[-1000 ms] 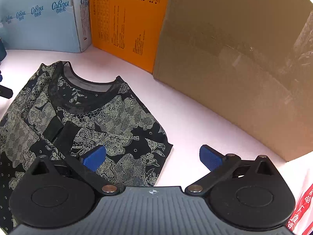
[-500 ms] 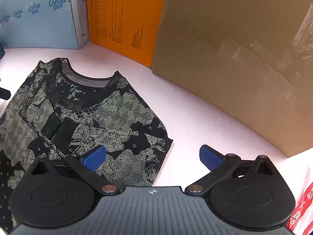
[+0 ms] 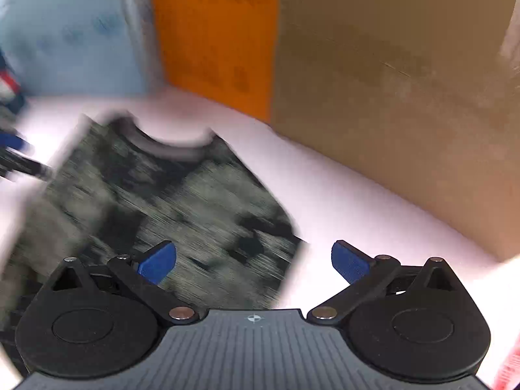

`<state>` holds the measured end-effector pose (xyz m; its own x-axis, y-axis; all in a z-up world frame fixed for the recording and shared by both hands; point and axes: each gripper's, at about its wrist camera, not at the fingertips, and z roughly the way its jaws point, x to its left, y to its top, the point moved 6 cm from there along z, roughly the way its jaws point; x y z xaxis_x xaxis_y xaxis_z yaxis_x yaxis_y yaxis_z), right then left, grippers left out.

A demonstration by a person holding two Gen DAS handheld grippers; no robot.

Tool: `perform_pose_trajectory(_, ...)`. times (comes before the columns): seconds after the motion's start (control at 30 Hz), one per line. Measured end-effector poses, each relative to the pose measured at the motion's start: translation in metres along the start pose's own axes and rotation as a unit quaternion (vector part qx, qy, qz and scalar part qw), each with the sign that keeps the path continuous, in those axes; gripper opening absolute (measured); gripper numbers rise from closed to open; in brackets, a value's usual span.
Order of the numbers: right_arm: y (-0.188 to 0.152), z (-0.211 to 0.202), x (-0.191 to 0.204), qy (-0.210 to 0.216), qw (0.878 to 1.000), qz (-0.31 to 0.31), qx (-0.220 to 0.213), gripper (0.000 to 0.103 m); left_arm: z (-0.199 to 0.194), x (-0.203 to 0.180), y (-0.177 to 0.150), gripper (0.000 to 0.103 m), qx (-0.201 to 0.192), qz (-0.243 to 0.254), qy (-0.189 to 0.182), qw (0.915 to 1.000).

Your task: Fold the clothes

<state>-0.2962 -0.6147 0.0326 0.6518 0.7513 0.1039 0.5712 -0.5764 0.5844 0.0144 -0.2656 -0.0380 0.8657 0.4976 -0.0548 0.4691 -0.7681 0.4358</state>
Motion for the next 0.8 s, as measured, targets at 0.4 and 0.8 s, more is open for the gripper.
perform_pose_trajectory(0.4,0.051,0.058,-0.052,0.135,0.99,0.046,-0.019,0.099,0.063,0.037,0.066,0.092,0.007,-0.054,-0.079,0.9954)
perform_pose_trajectory(0.8,0.044,0.125,-0.014,0.177,0.981,-0.08,0.015,0.069,0.087,-0.023,0.075,0.102,-0.008,0.138,-0.119,0.9832)
